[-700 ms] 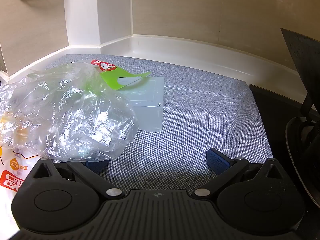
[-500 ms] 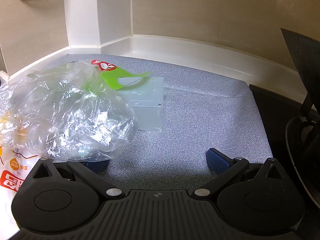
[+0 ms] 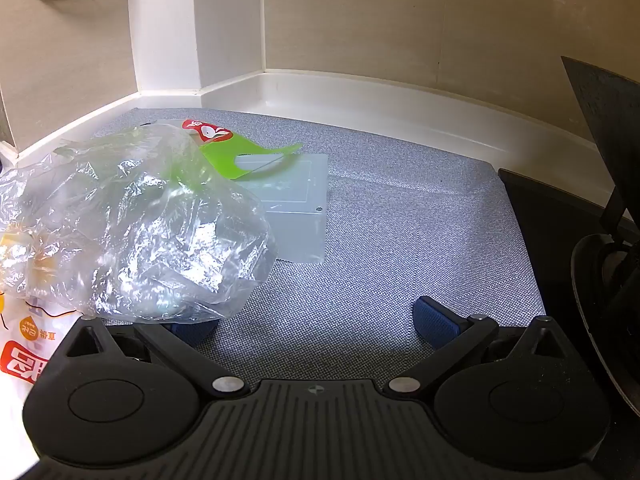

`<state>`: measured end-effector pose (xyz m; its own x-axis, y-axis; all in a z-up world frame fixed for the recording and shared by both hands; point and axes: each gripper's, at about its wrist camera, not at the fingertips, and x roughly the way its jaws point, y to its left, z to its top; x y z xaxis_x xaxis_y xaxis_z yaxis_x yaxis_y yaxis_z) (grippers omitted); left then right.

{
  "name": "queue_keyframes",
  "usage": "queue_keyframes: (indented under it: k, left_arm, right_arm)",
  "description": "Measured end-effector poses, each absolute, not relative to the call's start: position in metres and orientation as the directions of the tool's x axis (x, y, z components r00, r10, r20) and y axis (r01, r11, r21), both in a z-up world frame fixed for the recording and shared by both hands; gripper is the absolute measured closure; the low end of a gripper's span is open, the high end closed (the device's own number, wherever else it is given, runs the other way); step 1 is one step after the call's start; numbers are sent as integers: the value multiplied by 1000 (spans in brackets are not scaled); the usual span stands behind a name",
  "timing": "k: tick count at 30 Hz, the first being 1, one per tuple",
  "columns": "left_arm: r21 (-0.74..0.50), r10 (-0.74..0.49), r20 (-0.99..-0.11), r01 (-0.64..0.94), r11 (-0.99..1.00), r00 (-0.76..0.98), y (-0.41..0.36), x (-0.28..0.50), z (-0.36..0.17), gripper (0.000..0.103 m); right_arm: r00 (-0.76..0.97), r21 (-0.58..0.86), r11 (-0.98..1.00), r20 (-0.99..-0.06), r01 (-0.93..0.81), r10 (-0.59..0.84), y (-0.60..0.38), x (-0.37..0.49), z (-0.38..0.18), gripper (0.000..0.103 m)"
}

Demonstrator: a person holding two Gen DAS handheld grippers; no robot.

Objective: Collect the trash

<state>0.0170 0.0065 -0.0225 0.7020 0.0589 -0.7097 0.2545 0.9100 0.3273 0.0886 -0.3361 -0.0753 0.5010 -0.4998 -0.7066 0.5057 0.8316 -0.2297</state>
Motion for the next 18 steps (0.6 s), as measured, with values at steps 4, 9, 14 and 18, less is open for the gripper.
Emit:
queue_keyframes:
  k: [4,9,14,18]
  left_arm:
    - [294,34,-711,252,922,702,1,14,-22,0]
    - [288,16,-687,252,924,727,0,-4,-9,0]
    - [288,31,-666,218,932,746,13,-20,1,0]
    - [280,43,-658,191,941,752,24,-31,6,0]
  right_arm:
    - [501,-230,832,-707,506,-500,-336,89,-75,0]
    - [500,-230,831,-706,507,-501,-336,89,-76,0]
    - [499,-230,829,-706,510,-503,-335,87,-75,0]
    - [499,-229,828,-705,513,-504,-335,87,-75,0]
